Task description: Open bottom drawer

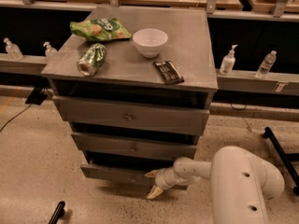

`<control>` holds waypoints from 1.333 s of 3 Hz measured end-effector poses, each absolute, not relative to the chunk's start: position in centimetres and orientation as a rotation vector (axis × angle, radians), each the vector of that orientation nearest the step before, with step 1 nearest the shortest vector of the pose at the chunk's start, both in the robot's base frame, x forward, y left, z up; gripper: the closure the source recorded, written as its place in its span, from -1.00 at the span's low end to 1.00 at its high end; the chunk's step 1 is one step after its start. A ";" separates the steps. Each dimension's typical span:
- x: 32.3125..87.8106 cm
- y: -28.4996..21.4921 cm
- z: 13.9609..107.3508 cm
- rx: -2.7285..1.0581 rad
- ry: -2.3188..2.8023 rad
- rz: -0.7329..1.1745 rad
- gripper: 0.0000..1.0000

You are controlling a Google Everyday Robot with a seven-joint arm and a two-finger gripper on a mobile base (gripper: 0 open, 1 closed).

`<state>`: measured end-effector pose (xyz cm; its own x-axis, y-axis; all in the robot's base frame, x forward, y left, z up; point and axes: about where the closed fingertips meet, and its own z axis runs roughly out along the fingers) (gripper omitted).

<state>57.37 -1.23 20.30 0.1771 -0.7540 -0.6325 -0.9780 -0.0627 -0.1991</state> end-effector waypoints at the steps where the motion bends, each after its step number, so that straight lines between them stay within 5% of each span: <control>1: 58.0 -3.0 23.6 -1.826 1.574 0.475 -0.49; 2: 58.0 -3.9 25.4 -1.810 1.551 0.467 -0.80; 4: 59.9 -4.1 21.8 -1.866 1.684 0.414 -0.54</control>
Offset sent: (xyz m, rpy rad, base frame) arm 0.0096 -0.0430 0.0754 0.0891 -0.1024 -0.0124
